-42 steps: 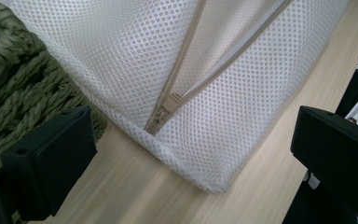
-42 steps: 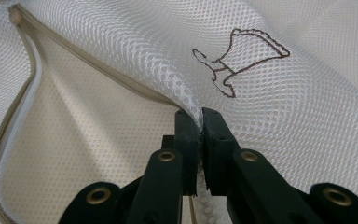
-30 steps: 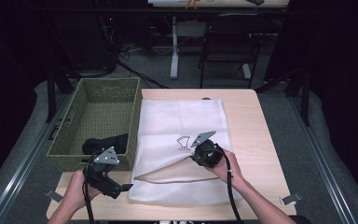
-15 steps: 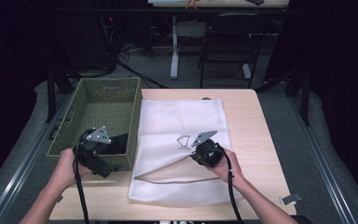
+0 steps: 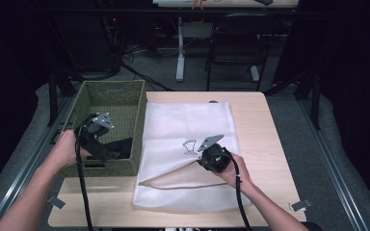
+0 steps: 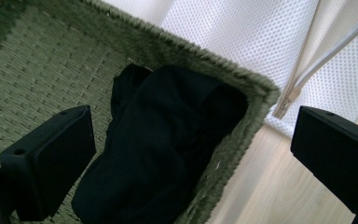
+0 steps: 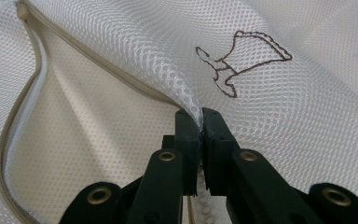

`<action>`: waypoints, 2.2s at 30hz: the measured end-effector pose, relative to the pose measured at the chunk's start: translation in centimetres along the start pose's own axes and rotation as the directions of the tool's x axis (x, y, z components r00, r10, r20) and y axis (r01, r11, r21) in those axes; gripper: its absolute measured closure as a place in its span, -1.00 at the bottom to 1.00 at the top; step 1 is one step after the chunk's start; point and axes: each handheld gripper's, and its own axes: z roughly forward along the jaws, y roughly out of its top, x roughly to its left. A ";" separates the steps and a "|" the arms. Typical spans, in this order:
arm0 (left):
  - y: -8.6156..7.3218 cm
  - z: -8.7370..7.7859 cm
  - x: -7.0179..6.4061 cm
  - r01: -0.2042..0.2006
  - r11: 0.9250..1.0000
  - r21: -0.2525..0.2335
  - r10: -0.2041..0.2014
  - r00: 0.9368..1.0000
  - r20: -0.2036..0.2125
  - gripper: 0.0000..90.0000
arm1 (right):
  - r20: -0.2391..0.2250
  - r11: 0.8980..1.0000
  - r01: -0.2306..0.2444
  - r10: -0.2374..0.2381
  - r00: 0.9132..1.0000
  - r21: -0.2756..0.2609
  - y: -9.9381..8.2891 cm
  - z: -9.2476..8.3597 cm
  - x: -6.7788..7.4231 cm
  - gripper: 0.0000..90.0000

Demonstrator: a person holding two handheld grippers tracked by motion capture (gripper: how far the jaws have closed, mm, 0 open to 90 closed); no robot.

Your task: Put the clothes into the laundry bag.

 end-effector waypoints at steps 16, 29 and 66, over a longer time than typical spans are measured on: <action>0.1 3.4 3.1 -0.016 0.990 0.139 0.012 1.000 0.026 -1.00 | 0.006 1.000 0.007 -0.007 1.000 0.009 0.0 0.2 0.1 0.92; 0.6 6.6 3.9 -0.043 0.965 0.259 0.029 0.998 0.058 -0.99 | 0.018 1.000 0.013 -0.013 1.000 0.017 0.0 0.2 0.2 0.92; -1.6 9.4 4.6 0.008 0.975 0.224 -0.041 0.989 0.144 0.36 | 0.026 1.000 0.017 -0.017 1.000 0.024 0.0 0.2 0.4 0.92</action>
